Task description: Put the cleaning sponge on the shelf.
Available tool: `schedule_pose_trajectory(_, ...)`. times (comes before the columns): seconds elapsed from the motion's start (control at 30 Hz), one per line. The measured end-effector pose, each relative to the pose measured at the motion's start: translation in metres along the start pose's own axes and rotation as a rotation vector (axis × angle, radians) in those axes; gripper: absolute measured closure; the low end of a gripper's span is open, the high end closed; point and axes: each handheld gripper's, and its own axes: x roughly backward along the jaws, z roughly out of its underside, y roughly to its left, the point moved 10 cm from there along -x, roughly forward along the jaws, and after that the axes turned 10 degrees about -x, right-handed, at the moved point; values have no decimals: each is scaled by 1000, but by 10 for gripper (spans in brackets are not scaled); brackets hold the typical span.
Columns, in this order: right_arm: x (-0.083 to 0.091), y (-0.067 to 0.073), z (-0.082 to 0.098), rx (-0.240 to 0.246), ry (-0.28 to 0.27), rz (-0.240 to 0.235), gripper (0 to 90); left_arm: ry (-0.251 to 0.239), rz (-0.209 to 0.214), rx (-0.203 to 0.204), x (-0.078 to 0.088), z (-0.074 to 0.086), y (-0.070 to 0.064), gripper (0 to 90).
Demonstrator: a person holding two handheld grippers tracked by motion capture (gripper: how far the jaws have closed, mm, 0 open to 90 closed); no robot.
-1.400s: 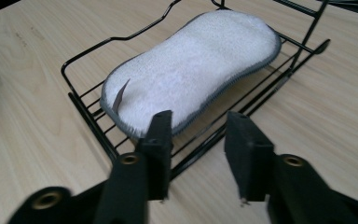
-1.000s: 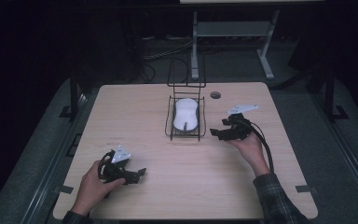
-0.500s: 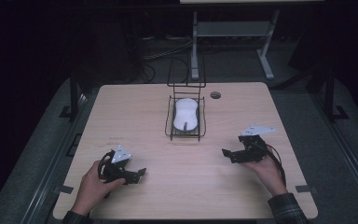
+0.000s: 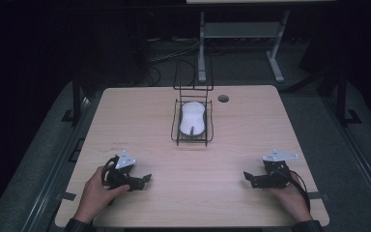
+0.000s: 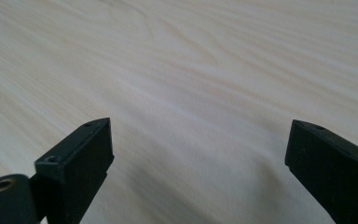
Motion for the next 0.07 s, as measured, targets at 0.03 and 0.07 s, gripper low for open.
schedule_pose_trajectory(0.03,0,-1,2,-1,2,2,70,1,0,-1,0,0,0,126)
schedule_pose_trajectory(0.07,1,-2,5,-1,7,9,70,1,0,-1,0,0,0,126)
